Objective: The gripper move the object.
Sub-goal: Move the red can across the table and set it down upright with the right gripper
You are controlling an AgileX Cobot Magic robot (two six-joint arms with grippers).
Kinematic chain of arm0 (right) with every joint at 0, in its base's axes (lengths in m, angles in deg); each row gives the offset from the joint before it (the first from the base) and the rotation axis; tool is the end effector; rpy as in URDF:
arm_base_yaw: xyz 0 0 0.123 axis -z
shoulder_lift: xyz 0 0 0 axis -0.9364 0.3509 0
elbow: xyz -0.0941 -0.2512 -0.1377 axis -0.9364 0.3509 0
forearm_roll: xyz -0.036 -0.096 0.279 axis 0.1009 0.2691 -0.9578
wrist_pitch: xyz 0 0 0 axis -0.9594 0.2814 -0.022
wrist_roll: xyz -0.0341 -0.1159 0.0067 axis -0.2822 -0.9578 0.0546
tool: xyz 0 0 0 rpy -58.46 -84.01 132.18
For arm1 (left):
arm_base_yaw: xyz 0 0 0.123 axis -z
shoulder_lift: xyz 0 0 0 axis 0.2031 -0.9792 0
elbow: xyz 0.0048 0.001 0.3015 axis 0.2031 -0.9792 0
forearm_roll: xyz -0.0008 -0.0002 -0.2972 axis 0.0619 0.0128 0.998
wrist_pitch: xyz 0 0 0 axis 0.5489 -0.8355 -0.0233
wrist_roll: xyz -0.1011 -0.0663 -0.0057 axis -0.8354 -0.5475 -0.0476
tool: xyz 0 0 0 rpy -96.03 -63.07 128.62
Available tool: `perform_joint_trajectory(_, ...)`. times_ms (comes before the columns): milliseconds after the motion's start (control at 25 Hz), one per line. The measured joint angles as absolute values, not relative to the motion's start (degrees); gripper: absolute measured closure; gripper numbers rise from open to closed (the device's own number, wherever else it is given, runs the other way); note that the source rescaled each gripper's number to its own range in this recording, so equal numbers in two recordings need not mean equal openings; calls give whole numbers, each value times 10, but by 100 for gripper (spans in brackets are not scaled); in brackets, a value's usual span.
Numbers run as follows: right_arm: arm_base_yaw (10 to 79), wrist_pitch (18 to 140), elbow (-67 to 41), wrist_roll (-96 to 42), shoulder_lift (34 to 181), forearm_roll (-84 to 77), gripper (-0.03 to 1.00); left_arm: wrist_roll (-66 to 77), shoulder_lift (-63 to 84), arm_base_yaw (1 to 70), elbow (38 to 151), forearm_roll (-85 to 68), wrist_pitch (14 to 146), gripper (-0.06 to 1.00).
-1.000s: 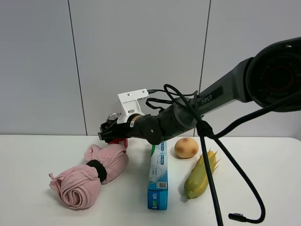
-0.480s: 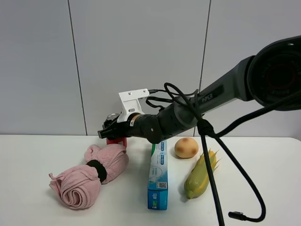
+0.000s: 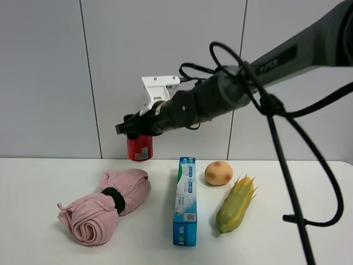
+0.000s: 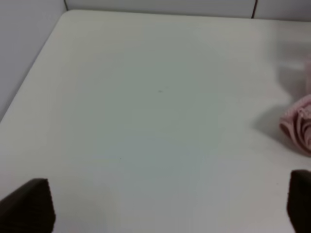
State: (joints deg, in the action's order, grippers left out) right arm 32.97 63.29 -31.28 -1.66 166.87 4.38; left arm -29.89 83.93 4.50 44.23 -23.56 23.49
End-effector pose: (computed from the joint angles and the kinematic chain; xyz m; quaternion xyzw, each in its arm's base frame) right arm 0.4910 0.3631 0.1451 -0.2444 0.7920 0.1853 0.5279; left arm 0.0430 0.0090 0.2899 -0.0670 0.8447 0.0422 0.5293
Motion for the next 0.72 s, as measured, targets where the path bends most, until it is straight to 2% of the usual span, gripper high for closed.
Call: perform_joint_trajectory(720,330,869,-313,-45,1385,97,96,-299,839,45,442,-236,235,-6)
